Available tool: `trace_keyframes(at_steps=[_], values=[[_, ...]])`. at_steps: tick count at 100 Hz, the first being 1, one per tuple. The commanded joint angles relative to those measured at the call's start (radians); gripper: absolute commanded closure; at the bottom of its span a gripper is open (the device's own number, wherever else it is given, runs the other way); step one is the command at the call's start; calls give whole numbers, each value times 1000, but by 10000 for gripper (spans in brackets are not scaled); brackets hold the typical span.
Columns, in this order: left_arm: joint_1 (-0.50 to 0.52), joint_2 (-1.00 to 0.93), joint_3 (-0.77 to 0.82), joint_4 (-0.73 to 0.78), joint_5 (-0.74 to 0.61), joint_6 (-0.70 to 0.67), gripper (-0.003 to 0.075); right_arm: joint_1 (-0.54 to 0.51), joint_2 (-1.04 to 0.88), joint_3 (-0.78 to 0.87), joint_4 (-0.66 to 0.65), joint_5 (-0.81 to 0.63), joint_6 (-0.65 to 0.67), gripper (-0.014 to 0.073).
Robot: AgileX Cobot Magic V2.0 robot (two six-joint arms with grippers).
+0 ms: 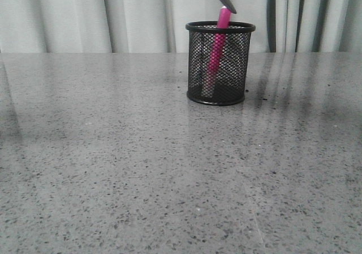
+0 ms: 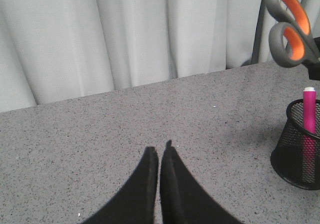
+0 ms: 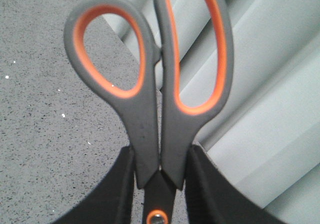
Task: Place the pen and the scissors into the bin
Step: 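Lower the scissors blades-first into the mesh cup with the right gripper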
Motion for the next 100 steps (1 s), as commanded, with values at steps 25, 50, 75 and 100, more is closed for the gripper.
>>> trace_keyframes(at_steps=[25, 50, 75, 100], values=[[3, -9, -27, -23, -60, -4, 739, -83, -44, -40, -474, -21, 784, 670], [3, -9, -27, -23, -60, -4, 739, -87, -46, -35, -719, -154, 1216, 670], [3, -9, -27, -23, -60, -4, 739, -85, -50, 27, -738, -240, 1311, 670], [3, -9, -27, -23, -62, -4, 739, -57, -52, 76, -762, -281, 1314, 670]])
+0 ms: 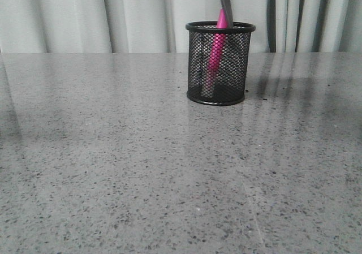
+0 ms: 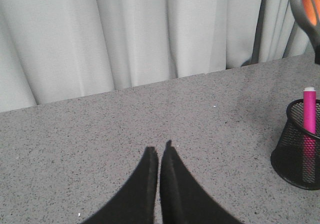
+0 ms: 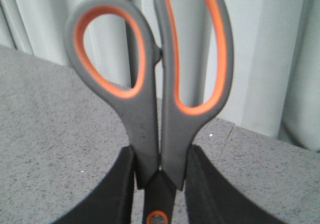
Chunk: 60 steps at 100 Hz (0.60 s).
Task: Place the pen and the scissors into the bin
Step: 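Lower the scissors blades-first into the mesh cup with the right gripper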
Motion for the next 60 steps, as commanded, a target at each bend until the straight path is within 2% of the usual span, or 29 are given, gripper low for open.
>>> trace_keyframes(at_steps=[1, 31, 60], values=[[3, -9, -27, -23, -62, -4, 739, 9, -50, -12, -20, -121, 4, 670], [3, -9, -27, -23, -62, -4, 739, 18, -50, 76, -22, -216, 30, 670], [3, -9, -27, -23, -62, -4, 739, 20, -35, 97, -30, -238, 30, 670]])
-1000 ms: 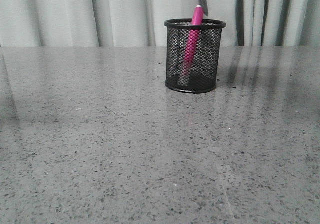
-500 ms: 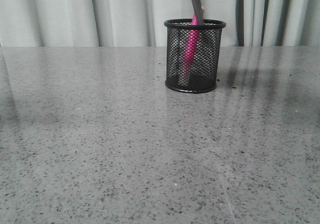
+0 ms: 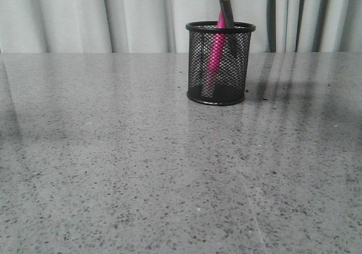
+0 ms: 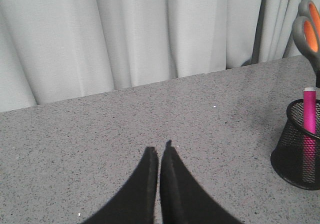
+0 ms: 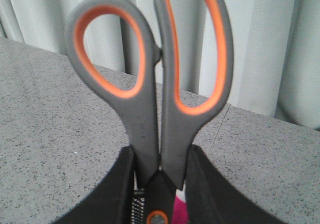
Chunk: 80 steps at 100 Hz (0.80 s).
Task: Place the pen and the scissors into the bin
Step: 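Lower the scissors blades-first into the mesh cup with the right gripper, then open the right gripper to release the scissors and lift away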
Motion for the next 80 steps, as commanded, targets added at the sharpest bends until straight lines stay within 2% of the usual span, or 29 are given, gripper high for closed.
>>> trace_keyframes(at_steps=[1, 34, 80], values=[[3, -9, -27, -23, -62, -4, 739, 6, -33, -27, -23, -101, 1, 670], [3, -9, -27, -23, -62, -4, 739, 32, -17, 35, -39, -171, 1, 670], [3, -9, -27, -23, -62, -4, 739, 32, 6, 51, -40, -172, 1, 668]])
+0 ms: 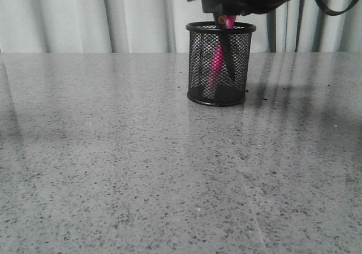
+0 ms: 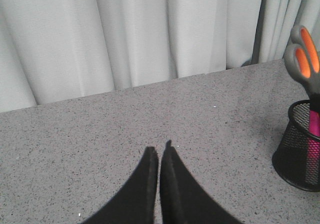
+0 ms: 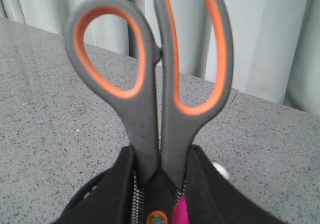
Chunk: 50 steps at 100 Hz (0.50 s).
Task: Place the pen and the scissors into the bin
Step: 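Open the right gripper to release the scissors and lift away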
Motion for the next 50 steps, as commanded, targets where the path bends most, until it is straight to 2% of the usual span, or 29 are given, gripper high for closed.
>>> trace_keyframes(at_steps=[1, 10, 30, 50], values=[[3, -9, -27, -23, -62, -4, 739, 0, -31, -24, -18, -79, -1, 667], [3, -9, -27, -23, -62, -4, 739, 0, -31, -24, -18, -88, -1, 622], [3, -9, -27, -23, -62, -4, 739, 0, -31, -24, -18, -88, -1, 417], [3, -9, -27, -23, -62, -4, 739, 0, -33, -24, -18, -92, -1, 390]])
